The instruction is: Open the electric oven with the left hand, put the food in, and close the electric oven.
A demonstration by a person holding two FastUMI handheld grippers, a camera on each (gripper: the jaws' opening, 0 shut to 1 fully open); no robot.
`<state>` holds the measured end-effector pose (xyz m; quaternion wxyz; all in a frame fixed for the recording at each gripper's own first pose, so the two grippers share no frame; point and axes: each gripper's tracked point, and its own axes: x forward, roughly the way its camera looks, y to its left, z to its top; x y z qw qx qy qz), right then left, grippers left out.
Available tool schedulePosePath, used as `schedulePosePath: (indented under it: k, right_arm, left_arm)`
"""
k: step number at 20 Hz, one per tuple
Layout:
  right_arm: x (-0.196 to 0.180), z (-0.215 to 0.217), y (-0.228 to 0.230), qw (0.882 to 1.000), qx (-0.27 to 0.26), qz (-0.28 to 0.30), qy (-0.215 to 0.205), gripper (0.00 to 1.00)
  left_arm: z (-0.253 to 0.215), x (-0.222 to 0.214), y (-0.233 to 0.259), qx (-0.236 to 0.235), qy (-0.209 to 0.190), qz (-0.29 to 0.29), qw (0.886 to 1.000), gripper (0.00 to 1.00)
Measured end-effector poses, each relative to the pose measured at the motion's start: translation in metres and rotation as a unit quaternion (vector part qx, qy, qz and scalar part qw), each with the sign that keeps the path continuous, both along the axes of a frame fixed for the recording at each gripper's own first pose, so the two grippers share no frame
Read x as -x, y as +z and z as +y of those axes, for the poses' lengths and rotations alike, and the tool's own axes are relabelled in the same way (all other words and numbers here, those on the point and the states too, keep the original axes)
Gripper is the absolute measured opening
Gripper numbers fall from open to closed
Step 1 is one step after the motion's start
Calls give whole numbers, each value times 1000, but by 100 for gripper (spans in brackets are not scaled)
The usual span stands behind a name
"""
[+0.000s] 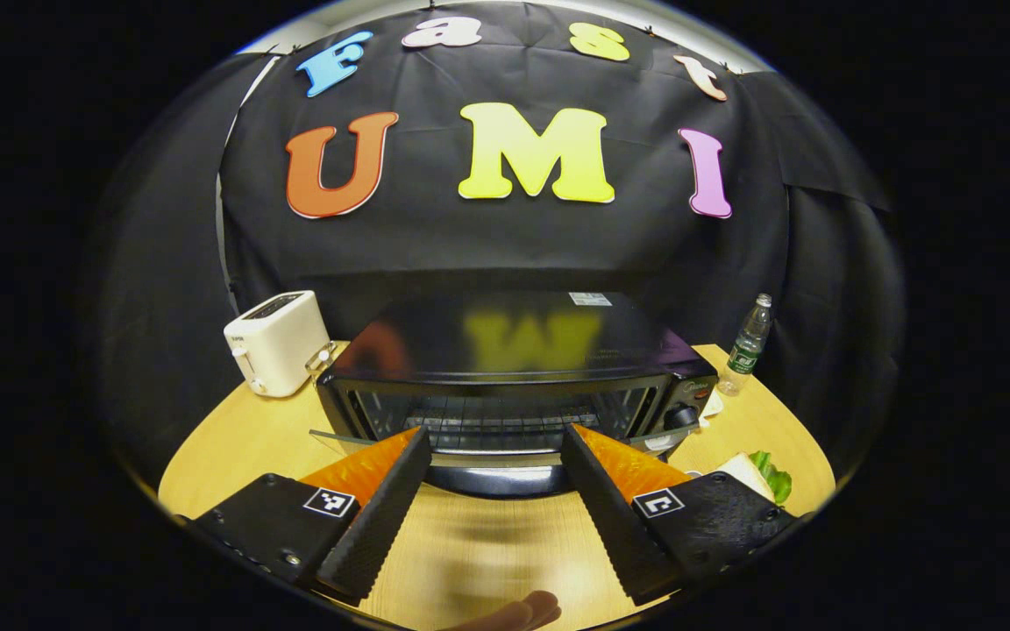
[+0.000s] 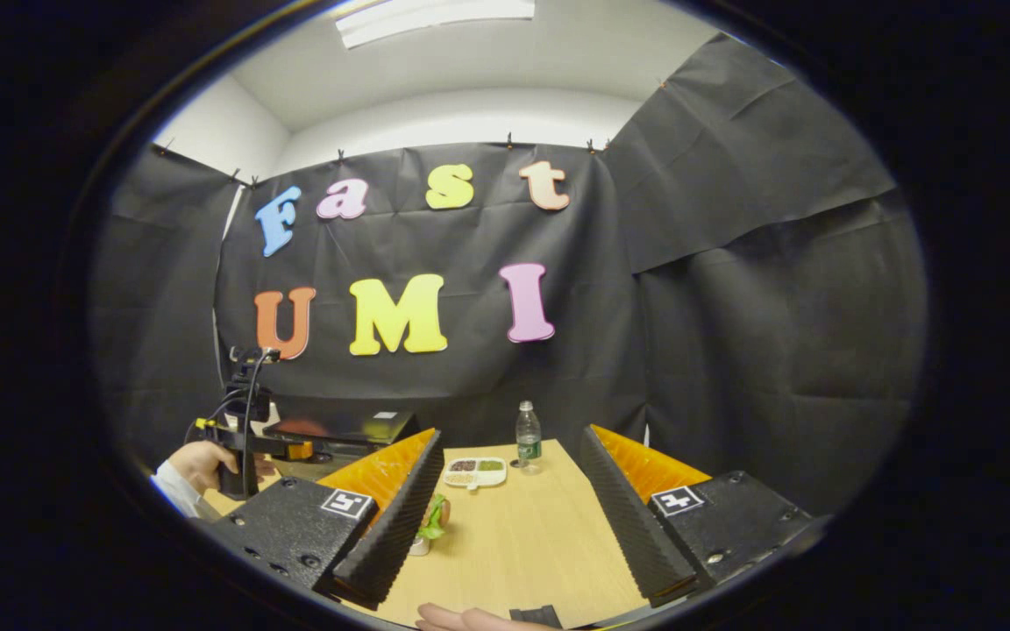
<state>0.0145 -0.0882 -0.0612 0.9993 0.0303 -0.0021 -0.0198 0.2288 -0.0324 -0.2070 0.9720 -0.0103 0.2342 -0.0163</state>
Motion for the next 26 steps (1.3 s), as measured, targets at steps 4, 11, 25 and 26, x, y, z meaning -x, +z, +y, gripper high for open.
schedulePosePath:
  k: [4, 11, 25, 26]
  right_arm:
    - [9, 3, 6, 1000, 4, -5, -1, 95]
    - [17, 8, 9, 1000, 9, -5, -4, 95]
    - [3, 19, -6, 1000, 15, 25, -8, 96]
    - [1, 19, -7, 999, 16, 28, -9, 96]
  left_arm:
    - [1, 24, -12, -8, -3, 6, 1000, 99]
    - [1, 68, -48, -14, -6, 9, 1000, 99]
    - [-3, 105, -126, -26, -12, 39, 999, 94]
    - [-3, 105, -126, -25, -11, 37, 999, 93]
